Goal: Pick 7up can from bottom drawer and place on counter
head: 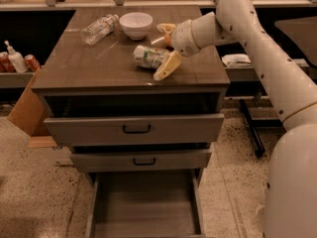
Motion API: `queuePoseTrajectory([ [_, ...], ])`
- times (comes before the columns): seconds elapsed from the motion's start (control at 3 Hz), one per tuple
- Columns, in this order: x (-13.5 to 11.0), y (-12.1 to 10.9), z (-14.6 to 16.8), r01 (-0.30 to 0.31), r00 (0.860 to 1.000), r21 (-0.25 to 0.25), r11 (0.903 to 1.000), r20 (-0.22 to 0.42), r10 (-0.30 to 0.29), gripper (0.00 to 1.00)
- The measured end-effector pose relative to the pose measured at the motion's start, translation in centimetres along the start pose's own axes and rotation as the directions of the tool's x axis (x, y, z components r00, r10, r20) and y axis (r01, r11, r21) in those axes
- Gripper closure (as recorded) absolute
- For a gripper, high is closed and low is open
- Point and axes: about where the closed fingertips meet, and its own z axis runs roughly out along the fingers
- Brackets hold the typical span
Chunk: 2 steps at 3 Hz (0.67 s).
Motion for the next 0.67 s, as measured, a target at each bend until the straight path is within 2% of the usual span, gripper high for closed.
queuePoseTrajectory([
  [0.33, 0.0, 0.0, 0.0, 0.000, 1.000, 0.000, 1.0000, 0.000, 0.000, 0.00],
  [0.67, -0.8, 0.3, -2.2, 0.014, 1.000, 0.039, 0.9992, -0.008, -0.014, 0.00],
])
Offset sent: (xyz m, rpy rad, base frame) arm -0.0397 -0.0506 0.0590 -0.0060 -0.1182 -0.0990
